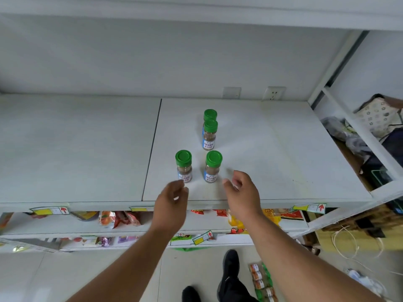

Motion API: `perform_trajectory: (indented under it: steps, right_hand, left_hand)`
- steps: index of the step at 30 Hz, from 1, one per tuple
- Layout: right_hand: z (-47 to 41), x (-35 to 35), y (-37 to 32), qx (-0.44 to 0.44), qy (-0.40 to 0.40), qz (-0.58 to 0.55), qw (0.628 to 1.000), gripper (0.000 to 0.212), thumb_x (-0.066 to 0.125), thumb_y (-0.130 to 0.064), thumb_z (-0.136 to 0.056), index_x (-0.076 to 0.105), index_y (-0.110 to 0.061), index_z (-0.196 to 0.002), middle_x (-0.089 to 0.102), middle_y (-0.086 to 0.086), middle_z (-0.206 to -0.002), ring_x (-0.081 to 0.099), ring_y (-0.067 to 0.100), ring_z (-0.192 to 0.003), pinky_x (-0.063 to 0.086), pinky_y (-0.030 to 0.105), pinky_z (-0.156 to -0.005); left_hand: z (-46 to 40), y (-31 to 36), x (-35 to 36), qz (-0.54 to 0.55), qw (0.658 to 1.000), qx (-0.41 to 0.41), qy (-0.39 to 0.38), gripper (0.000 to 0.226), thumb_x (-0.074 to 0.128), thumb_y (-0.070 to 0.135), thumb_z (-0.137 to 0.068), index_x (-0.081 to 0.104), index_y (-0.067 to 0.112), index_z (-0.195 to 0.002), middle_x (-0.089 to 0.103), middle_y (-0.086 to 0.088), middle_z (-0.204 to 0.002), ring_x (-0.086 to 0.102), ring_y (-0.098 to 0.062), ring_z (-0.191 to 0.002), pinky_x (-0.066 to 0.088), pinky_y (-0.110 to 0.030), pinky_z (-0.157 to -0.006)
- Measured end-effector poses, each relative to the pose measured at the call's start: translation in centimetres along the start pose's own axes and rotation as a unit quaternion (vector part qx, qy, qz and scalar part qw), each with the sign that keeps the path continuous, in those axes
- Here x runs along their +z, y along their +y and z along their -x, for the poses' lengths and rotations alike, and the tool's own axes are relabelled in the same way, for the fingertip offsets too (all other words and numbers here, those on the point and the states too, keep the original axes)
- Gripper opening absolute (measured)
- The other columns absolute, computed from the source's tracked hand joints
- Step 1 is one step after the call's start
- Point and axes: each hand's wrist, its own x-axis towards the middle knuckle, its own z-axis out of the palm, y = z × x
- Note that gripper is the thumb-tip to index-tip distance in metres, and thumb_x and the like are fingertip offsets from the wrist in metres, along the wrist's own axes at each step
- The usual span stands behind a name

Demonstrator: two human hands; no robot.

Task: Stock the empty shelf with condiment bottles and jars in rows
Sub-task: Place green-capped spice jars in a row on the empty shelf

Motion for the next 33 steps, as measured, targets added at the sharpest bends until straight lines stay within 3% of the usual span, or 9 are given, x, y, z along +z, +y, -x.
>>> perform_trajectory:
  steps: [3, 6, 7, 10, 12, 17, 22, 27, 33]
  right_hand:
    - [-0.4, -0.3, 0.0, 0.002, -0.034, -0.006, 0.999, 0.037, 0.052, -0.030, -0.106, 0.058, -0.019, -0.141, 0.062, -0.007, -0.125, 0.056, 0.006, -0.113, 0.042, 0.018, -0.090]
    - [-0.8, 0.4, 0.0, 0.009, -0.065, -0.016, 0.998, 0.034, 0.042, -0.030, -0.108, 0.060, -0.024, -0.136, 0.062, -0.003, -0.115, 0.059, 0.014, -0.096, 0.049, 0.012, -0.058]
    - [-1.0, 0.6, 0.0, 0.014, -0.074, -0.027, 0.997, 0.034, 0.041, -0.030, -0.107, 0.061, -0.026, -0.134, 0.061, -0.003, -0.114, 0.059, 0.014, -0.093, 0.051, 0.016, -0.058]
    - [-1.3, 1.5, 0.3, 0.025, -0.092, -0.075, 0.993, 0.037, 0.041, -0.030, -0.108, 0.059, -0.031, -0.140, 0.063, -0.004, -0.136, 0.058, 0.011, -0.115, 0.054, 0.035, -0.101]
    - [-1.4, 2.0, 0.4, 0.028, -0.106, -0.097, 0.989, 0.038, 0.041, -0.028, -0.108, 0.059, -0.031, -0.142, 0.060, -0.006, -0.143, 0.055, 0.011, -0.129, 0.044, 0.042, -0.115]
    - [-2.3, 2.3, 0.6, 0.035, -0.112, -0.116, 0.986, 0.039, 0.041, -0.027, -0.109, 0.057, -0.029, -0.144, 0.059, -0.010, -0.144, 0.054, 0.008, -0.132, 0.041, 0.039, -0.118]
    - [-4.8, 2.8, -0.3, 0.031, -0.122, -0.119, 0.985, 0.038, 0.041, -0.026, -0.107, 0.060, -0.032, -0.139, 0.064, -0.012, -0.133, 0.058, 0.010, -0.125, 0.044, 0.041, -0.115]
    - [-7.4, 3.3, -1.4, 0.027, -0.114, -0.120, 0.986, 0.037, 0.042, -0.020, -0.108, 0.062, -0.027, -0.138, 0.066, -0.011, -0.122, 0.061, 0.015, -0.120, 0.046, 0.044, -0.113]
    - [-8.8, 3.9, -1.9, 0.020, -0.119, -0.129, 0.984, 0.039, 0.042, -0.025, -0.107, 0.060, -0.030, -0.141, 0.063, -0.007, -0.138, 0.058, 0.014, -0.128, 0.044, 0.042, -0.115]
  left_hand:
    - [0.3, 0.4, 2.0, -0.003, 0.997, -0.009, -0.072, 0.033, 0.049, 0.029, -0.104, 0.062, 0.020, -0.133, 0.068, -0.004, -0.124, 0.062, -0.019, -0.111, 0.047, -0.028, -0.097]
    - [-0.5, 1.6, 3.6, 0.002, 0.993, -0.015, -0.120, 0.040, 0.042, 0.024, -0.106, 0.051, 0.019, -0.144, 0.064, -0.004, -0.131, 0.062, -0.021, -0.114, 0.047, -0.029, -0.094]
    - [-0.8, 1.8, 4.1, 0.006, 0.991, -0.018, -0.130, 0.043, 0.041, 0.020, -0.105, 0.046, 0.017, -0.148, 0.059, -0.003, -0.140, 0.058, -0.021, -0.124, 0.045, -0.028, -0.100]
    - [-1.4, 2.1, 4.9, 0.028, 0.988, -0.038, -0.144, 0.056, 0.043, 0.011, -0.103, 0.032, 0.021, -0.157, 0.042, 0.008, -0.155, 0.038, -0.007, -0.142, 0.026, -0.015, -0.105]
    - [-1.6, 2.0, 5.3, 0.031, 0.988, -0.035, -0.150, 0.058, 0.044, 0.006, -0.102, 0.033, 0.024, -0.156, 0.043, 0.011, -0.153, 0.039, 0.001, -0.135, 0.026, -0.009, -0.101]
    - [-2.8, 1.5, 6.2, 0.036, 0.987, -0.033, -0.154, 0.060, 0.043, 0.000, -0.099, 0.037, 0.023, -0.154, 0.050, 0.019, -0.135, 0.051, 0.029, -0.090, 0.032, 0.009, -0.069]
    - [-5.0, 2.1, 7.2, 0.022, 0.989, -0.022, -0.147, 0.062, 0.043, 0.001, -0.098, 0.038, 0.029, -0.153, 0.053, 0.020, -0.131, 0.052, 0.000, -0.119, 0.030, 0.008, -0.077]
    - [-7.0, 3.1, 7.9, 0.035, 0.992, -0.022, -0.121, 0.058, 0.042, -0.001, -0.099, 0.038, 0.020, -0.153, 0.054, 0.016, -0.114, 0.049, 0.020, -0.087, 0.031, 0.008, -0.071]
    - [-8.6, 3.1, 8.6, 0.014, 0.994, -0.025, -0.110, 0.064, 0.042, 0.000, -0.097, 0.035, 0.026, -0.154, 0.050, 0.028, -0.093, 0.050, 0.016, -0.076, 0.036, 0.005, -0.068]
